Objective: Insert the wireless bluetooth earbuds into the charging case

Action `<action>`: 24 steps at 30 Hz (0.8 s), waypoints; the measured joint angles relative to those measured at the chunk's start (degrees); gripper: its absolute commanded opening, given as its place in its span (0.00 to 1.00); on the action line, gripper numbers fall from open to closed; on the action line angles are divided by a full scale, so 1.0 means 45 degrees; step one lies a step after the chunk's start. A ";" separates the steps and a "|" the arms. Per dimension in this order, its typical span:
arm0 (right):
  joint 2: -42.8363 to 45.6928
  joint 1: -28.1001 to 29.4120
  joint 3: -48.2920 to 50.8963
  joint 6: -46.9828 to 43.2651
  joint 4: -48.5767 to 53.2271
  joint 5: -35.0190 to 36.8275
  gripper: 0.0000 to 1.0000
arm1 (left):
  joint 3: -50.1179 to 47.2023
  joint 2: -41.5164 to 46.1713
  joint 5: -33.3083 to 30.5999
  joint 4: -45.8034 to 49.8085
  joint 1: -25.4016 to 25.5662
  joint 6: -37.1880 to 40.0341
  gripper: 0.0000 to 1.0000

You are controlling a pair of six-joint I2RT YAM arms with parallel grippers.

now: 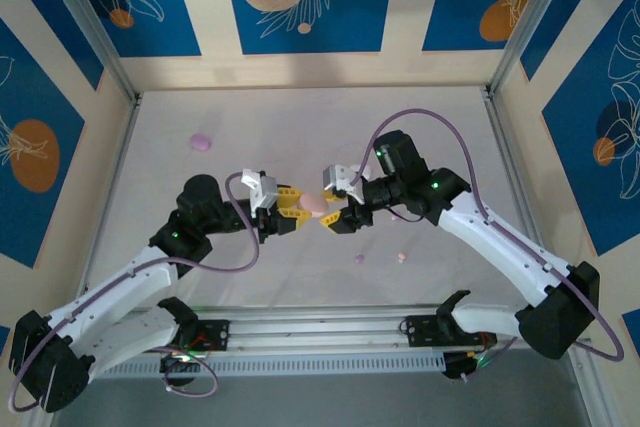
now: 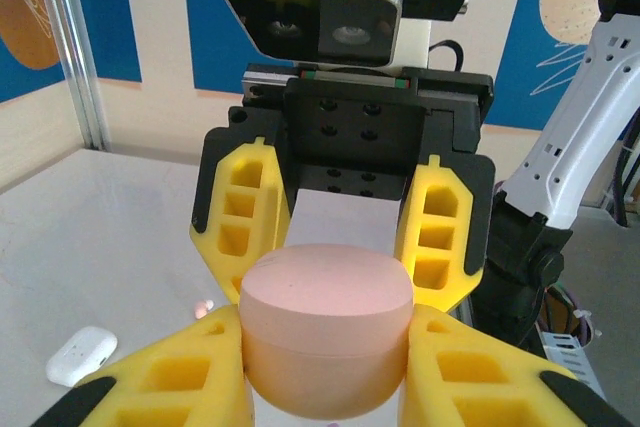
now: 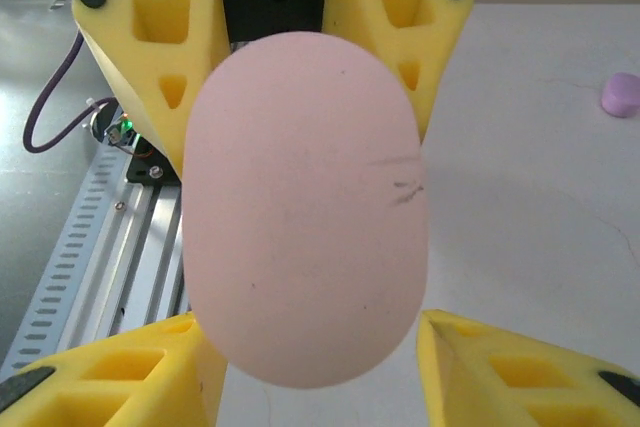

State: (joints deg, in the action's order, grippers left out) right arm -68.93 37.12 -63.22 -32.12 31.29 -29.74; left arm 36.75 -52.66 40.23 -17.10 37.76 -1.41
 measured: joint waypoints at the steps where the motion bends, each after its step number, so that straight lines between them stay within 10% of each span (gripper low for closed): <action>1: 0.0000 0.0000 0.0005 -0.0005 -0.0053 0.0005 0.53 | 0.0000 0.0000 0.0000 -0.0005 0.0000 -0.0029 0.21; 24: 0.0199 -0.0083 0.0005 0.0486 -0.0767 -0.0272 0.52 | -0.0005 0.0005 -0.0097 -0.0015 0.0000 -0.0034 0.23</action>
State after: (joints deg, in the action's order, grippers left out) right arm -68.03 36.75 -63.20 -29.93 27.83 -30.96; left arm 36.73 -52.64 39.79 -17.17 37.76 -1.56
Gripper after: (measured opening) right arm 0.524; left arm 0.291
